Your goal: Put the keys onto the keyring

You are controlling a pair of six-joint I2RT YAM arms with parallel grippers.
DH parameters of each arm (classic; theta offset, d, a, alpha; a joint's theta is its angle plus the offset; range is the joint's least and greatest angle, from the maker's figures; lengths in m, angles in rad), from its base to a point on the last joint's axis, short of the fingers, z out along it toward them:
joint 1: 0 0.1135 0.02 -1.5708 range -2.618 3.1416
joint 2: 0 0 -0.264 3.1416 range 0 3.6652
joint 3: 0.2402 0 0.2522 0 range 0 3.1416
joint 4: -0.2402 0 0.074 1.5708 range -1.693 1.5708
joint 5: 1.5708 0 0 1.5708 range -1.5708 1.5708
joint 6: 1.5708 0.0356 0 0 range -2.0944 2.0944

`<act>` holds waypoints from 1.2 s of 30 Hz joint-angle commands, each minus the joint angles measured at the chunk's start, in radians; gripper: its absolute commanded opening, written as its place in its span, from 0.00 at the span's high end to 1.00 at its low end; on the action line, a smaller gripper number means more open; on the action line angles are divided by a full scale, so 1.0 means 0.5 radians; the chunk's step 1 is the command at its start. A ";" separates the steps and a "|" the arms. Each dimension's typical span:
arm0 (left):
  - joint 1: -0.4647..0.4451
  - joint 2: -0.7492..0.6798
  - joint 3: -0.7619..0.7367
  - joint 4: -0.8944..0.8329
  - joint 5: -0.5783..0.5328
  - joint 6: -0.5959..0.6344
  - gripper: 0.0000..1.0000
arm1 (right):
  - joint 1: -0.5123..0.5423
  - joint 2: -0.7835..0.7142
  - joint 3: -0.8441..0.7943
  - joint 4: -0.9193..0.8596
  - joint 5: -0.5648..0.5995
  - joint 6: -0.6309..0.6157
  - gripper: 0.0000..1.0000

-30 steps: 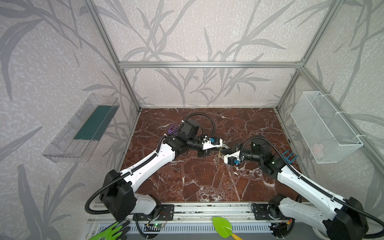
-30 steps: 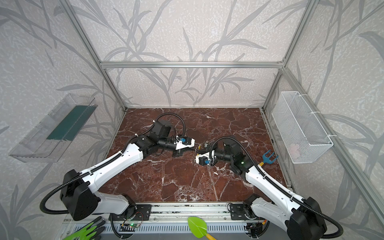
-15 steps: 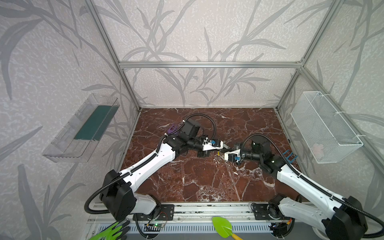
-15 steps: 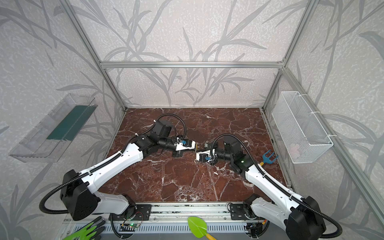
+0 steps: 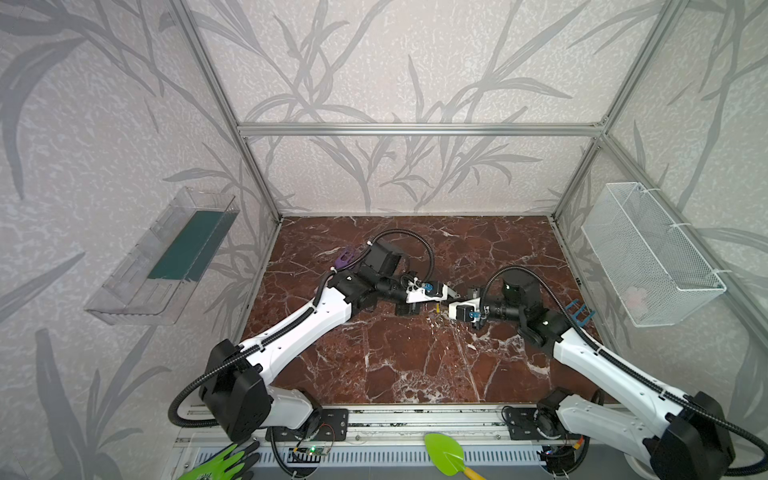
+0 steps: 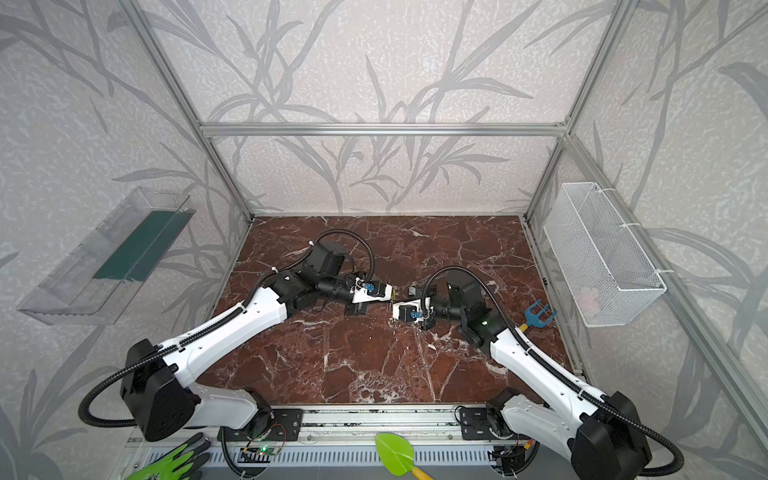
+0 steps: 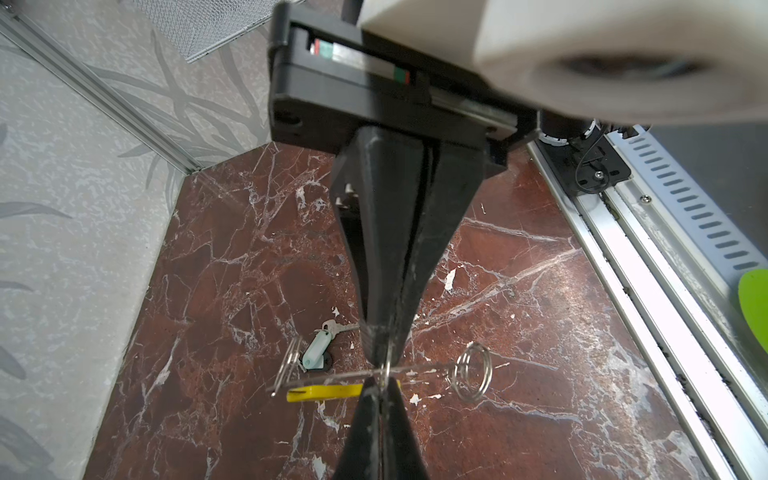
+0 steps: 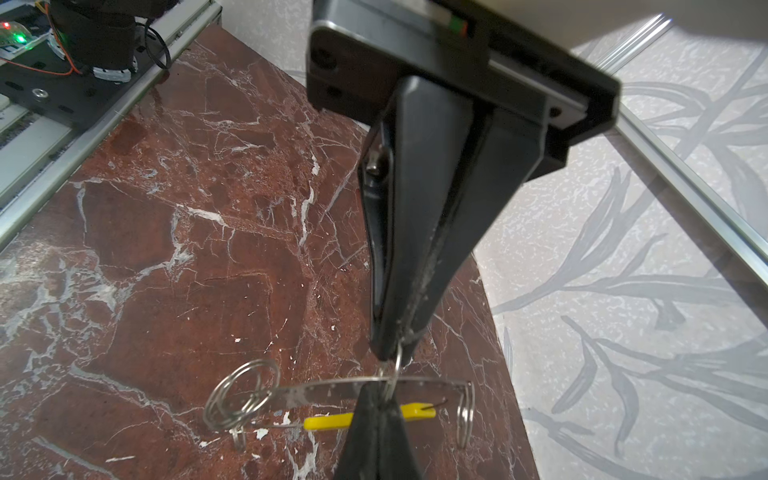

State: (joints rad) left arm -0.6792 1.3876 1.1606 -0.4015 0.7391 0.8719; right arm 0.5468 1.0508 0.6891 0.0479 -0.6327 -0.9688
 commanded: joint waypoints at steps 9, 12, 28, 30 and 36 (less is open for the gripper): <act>-0.017 -0.081 -0.096 0.237 0.072 -0.180 1.00 | -0.005 -0.018 -0.013 0.263 0.135 0.084 0.85; 0.047 -0.128 -0.142 0.287 0.038 -0.200 1.00 | -0.010 -0.038 -0.051 0.217 0.190 0.181 0.75; 0.279 -0.431 -0.557 0.734 -0.171 -0.136 1.00 | -0.047 0.243 -0.230 0.198 1.233 2.278 0.84; 0.279 -0.445 -0.612 0.843 -0.165 -0.104 1.00 | 0.000 0.345 -0.241 0.247 1.378 2.351 0.83; 0.276 -0.490 -0.744 1.125 -0.154 -0.013 1.00 | 0.024 0.631 -0.167 0.314 1.494 2.498 0.82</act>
State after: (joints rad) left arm -0.5426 1.1778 0.8036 0.0387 0.6540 0.8204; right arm 0.5541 1.3346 0.5823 0.1623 0.0471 0.1825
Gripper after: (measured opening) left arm 0.048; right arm 0.179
